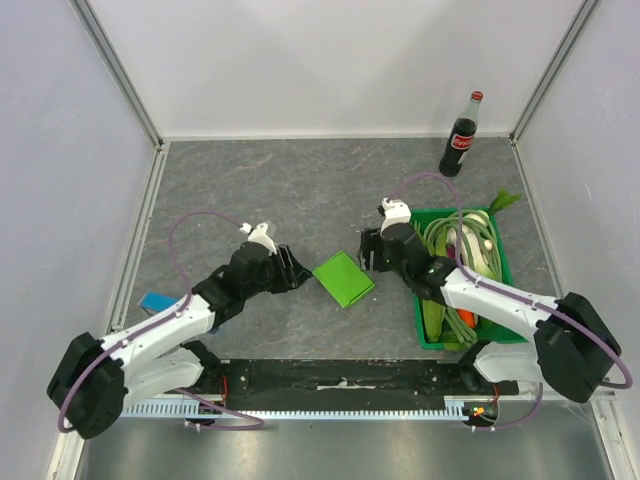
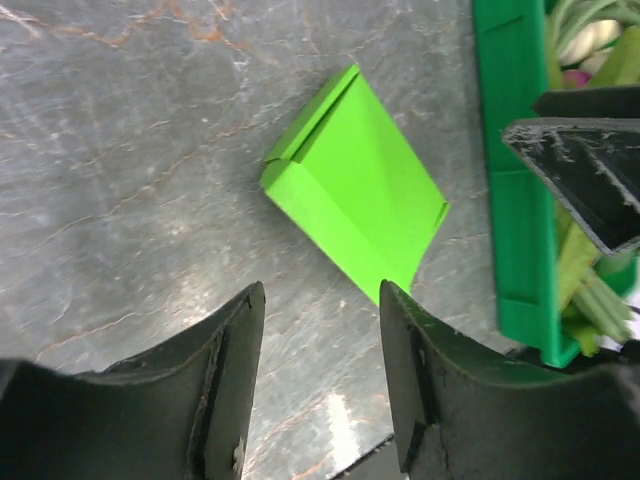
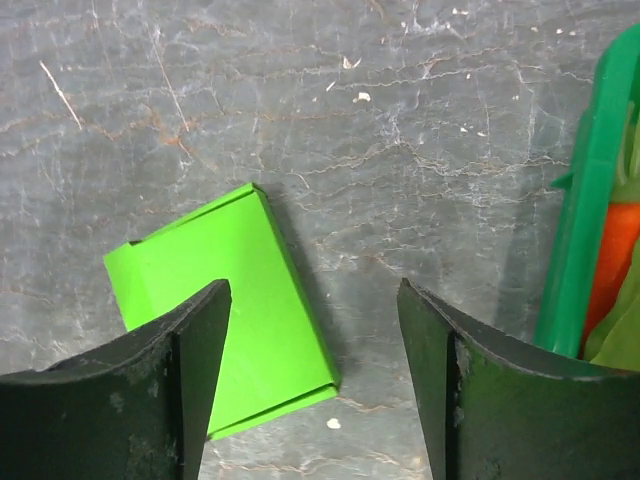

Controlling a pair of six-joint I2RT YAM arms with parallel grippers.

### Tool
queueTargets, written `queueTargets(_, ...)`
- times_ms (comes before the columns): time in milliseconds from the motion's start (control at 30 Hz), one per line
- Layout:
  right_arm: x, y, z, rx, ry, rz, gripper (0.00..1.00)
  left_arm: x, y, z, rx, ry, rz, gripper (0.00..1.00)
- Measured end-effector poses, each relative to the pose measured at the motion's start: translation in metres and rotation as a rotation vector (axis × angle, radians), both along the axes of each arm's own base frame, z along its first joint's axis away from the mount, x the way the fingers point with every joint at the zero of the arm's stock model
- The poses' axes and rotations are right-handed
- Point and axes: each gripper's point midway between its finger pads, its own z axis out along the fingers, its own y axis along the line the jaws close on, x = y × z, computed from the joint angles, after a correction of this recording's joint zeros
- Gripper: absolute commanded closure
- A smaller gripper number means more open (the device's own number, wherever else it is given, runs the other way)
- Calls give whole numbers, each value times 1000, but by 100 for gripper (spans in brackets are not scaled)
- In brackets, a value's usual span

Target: Fold the paper box

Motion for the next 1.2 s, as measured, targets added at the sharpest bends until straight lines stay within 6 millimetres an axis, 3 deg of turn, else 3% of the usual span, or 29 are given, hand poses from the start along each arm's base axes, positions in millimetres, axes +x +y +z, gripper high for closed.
queueTargets(33, 5, -4, 0, 13, 20, 30, 23, 4, -2, 1, -44, 21, -1, 54)
queueTargets(133, 6, -5, -16, 23, 119, 142, 24, 9, -16, -1, -150, 93, -50, 64)
queueTargets(333, 1, 1, -63, 85, 350, 299, 25, 1, -44, -25, -242, 236, -157, 67)
queueTargets(433, -8, 4, -75, 105, 410, 342, 26, -1, -49, -32, -258, 261, -181, 71)
queueTargets(733, -14, 20, -77, 166, 431, 429, 29, 5, -56, -55, -255, 297, -177, 85)
queueTargets(1033, -15, 33, -74, 246, 440, 446, 32, 6, -56, -80, -240, 370, -143, 89)
queueTargets(1133, -16, 37, -73, 277, 448, 447, 35, 8, -57, -85, -238, 372, -138, 89)
queueTargets(1200, -18, 38, -77, 296, 460, 444, 43, 9, -58, -86, -238, 369, -135, 88)
